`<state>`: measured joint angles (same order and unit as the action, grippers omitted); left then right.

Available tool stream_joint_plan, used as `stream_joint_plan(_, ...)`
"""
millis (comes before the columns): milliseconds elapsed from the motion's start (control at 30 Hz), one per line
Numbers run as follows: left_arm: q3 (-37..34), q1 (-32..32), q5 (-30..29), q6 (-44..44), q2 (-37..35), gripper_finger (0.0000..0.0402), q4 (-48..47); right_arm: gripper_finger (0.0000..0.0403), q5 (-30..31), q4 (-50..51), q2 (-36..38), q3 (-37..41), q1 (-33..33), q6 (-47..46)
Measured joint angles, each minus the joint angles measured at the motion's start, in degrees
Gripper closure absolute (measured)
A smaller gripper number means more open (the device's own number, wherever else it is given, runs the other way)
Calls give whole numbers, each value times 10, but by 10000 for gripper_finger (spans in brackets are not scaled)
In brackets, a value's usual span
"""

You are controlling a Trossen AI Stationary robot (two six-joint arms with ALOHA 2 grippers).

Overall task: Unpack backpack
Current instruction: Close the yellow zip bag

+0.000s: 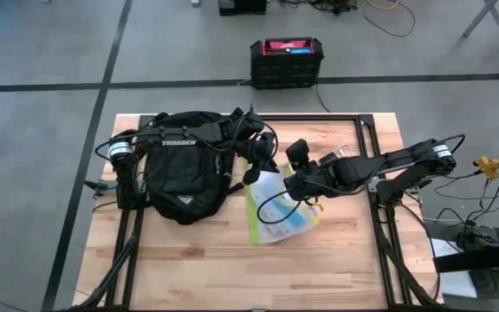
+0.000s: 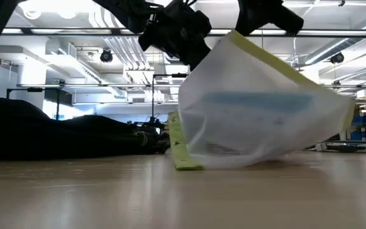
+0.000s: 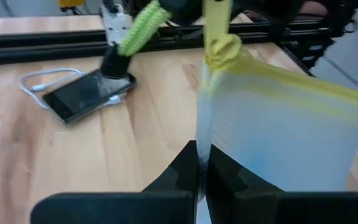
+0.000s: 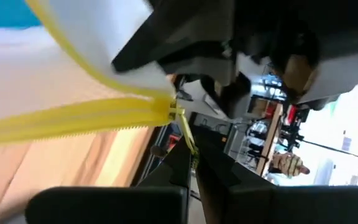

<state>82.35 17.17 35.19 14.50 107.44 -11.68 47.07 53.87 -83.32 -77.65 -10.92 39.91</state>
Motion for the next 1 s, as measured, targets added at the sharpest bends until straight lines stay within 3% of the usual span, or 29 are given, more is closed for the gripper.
stream_joint_plan(167,-6,0,2,0,0,401,-7,403,4,43,-21,1,-18,-41)
stream_joint_plan(333,-32,3,6,2,0,401,-3,403,-78,19,-48,12,-56,-83)
stream_joint_plan(467,-65,2,6,-3,0,401,9,403,-5,5,-68,29,-49,-64)
stream_joint_plan(700,-127,-18,-13,-19,-3,401,57,403,38,-106,-100,79,3,66)
stream_joint_plan(867,-143,-16,-120,-21,-15,401,58,403,86,-185,-111,114,12,166)
stream_joint_plan(1000,-131,-8,-135,-13,-19,401,55,403,89,-197,-102,118,12,172)
